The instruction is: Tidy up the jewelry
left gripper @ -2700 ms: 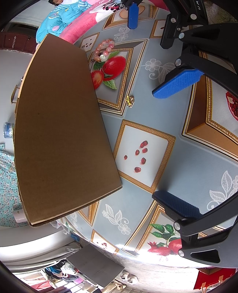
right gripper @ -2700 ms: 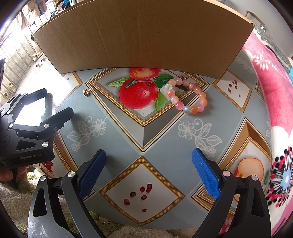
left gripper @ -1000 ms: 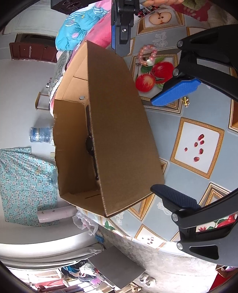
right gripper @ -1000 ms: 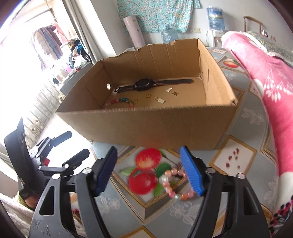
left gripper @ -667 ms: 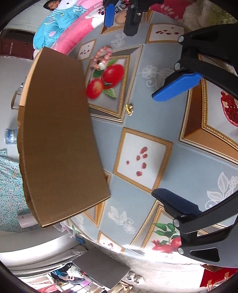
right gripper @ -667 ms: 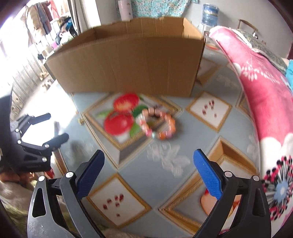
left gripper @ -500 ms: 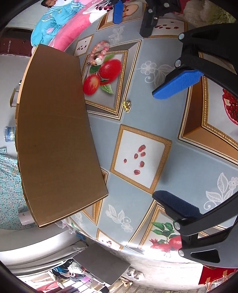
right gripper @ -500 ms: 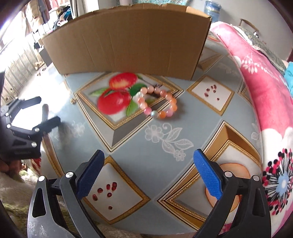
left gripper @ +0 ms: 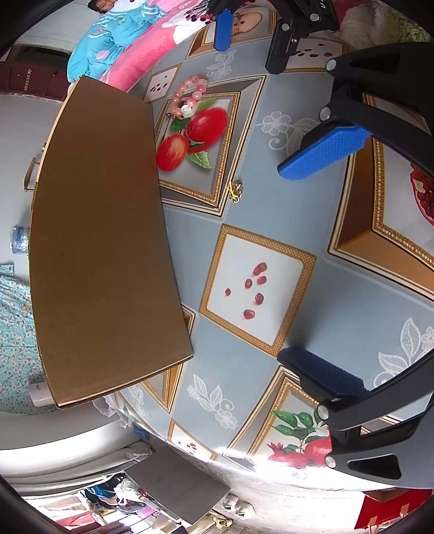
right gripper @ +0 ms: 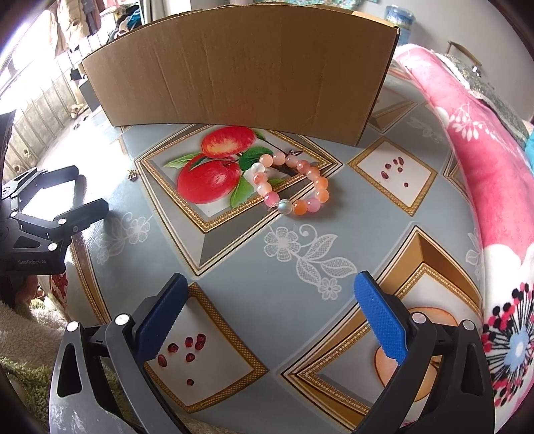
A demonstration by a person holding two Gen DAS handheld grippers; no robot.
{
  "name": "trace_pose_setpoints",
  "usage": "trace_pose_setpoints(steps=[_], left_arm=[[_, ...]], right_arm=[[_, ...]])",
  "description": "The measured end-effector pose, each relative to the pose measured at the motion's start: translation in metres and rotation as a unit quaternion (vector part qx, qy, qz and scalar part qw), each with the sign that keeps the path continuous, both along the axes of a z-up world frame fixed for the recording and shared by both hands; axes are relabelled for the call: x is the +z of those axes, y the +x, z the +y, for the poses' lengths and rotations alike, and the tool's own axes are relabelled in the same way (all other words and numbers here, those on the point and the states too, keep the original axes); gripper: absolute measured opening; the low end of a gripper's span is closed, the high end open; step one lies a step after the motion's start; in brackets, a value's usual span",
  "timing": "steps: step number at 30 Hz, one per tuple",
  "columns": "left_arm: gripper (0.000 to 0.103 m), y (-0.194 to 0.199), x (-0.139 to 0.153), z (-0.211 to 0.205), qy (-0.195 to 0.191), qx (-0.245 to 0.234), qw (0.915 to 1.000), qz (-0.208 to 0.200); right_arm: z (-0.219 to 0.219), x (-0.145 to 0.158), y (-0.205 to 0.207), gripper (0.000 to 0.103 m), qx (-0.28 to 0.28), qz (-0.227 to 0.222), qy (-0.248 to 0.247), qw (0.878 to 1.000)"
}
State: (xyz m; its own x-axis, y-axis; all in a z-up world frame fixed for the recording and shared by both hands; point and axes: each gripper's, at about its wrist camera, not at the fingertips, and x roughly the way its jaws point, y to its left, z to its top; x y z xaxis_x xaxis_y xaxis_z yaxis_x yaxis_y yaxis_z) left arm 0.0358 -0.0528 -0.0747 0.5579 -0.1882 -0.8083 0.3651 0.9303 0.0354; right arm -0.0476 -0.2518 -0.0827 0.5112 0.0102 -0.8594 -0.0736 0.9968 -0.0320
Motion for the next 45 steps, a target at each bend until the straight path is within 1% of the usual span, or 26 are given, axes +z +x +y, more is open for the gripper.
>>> trace_pose_setpoints(steps=[3, 5, 6, 8, 10, 13, 15, 17, 20, 22, 23, 24, 28, 29, 31, 33, 38, 42, 45], left_arm=[[0.099, -0.005, -0.001, 0.002, -0.004, -0.001, 1.0000, -0.009], [0.099, -0.006, -0.002, 0.001, -0.004, -0.003, 0.9999, -0.012], [0.099, -0.007, -0.002, 0.001, -0.003, -0.006, 0.9999, -0.010], [0.099, -0.005, -0.002, 0.002, -0.002, -0.011, 0.9999, -0.005], [0.099, -0.002, 0.001, 0.001, 0.001, -0.015, 0.9999, -0.001], [0.098, -0.003, 0.012, -0.001, -0.013, -0.026, 0.9992, -0.027], [0.096, -0.004, 0.020, -0.006, -0.017, -0.042, 0.9981, -0.042], [0.089, -0.002, 0.021, -0.016, -0.006, -0.058, 0.9973, -0.045], [0.075, 0.001, 0.018, -0.030, 0.005, -0.079, 0.9961, -0.039], [0.062, 0.002, 0.018, -0.036, 0.006, -0.092, 0.9950, -0.037], [0.059, 0.003, 0.018, -0.040, 0.008, -0.098, 0.9945, -0.036], [0.053, 0.004, 0.019, -0.042, 0.010, -0.101, 0.9943, -0.034], [0.032, 0.009, 0.015, -0.049, 0.016, -0.105, 0.9942, -0.018], [0.030, 0.010, 0.014, -0.049, 0.017, -0.106, 0.9941, -0.015], [0.021, 0.011, 0.012, -0.051, 0.022, -0.106, 0.9941, -0.012], [0.017, 0.012, 0.009, -0.055, 0.022, -0.108, 0.9939, -0.007], [0.014, 0.009, 0.007, -0.058, 0.030, -0.113, 0.9931, -0.013], [0.005, 0.005, 0.006, -0.062, 0.033, -0.119, 0.9921, -0.021], [0.004, 0.003, 0.004, -0.066, 0.035, -0.121, 0.9916, -0.028]], right_arm=[[-0.001, 0.002, 0.004, 0.095, 0.002, 0.007, 0.005, 1.000], [-0.003, 0.004, 0.010, 0.095, -0.013, 0.011, 0.008, 1.000], [-0.005, 0.007, 0.012, 0.095, -0.021, 0.009, 0.018, 1.000], [-0.011, 0.018, 0.014, 0.095, -0.025, -0.014, 0.056, 0.998], [-0.015, 0.029, 0.015, 0.094, -0.022, -0.041, 0.078, 0.996], [-0.016, 0.039, 0.022, 0.088, -0.007, -0.068, 0.086, 0.994], [-0.017, 0.039, 0.030, 0.081, -0.001, -0.070, 0.094, 0.993], [-0.019, 0.037, 0.037, 0.072, 0.002, -0.069, 0.105, 0.992], [-0.020, 0.036, 0.046, 0.064, 0.006, -0.068, 0.121, 0.990], [-0.020, 0.035, 0.049, 0.061, 0.011, -0.069, 0.126, 0.990], [-0.020, 0.035, 0.049, 0.060, 0.013, -0.071, 0.127, 0.989], [-0.017, 0.035, 0.046, 0.059, 0.016, -0.072, 0.129, 0.989], [-0.016, 0.033, 0.043, 0.058, 0.021, -0.073, 0.140, 0.987], [-0.017, 0.032, 0.044, 0.058, 0.021, -0.073, 0.143, 0.987], [-0.019, 0.030, 0.042, 0.058, 0.020, -0.072, 0.148, 0.986], [-0.022, 0.029, 0.042, 0.058, 0.019, -0.072, 0.151, 0.986], [-0.028, 0.027, 0.038, 0.058, 0.016, -0.072, 0.153, 0.985], [-0.032, 0.028, 0.035, 0.058, 0.012, -0.072, 0.154, 0.985], [-0.034, 0.029, 0.032, 0.058, 0.007, -0.071, 0.158, 0.985]])
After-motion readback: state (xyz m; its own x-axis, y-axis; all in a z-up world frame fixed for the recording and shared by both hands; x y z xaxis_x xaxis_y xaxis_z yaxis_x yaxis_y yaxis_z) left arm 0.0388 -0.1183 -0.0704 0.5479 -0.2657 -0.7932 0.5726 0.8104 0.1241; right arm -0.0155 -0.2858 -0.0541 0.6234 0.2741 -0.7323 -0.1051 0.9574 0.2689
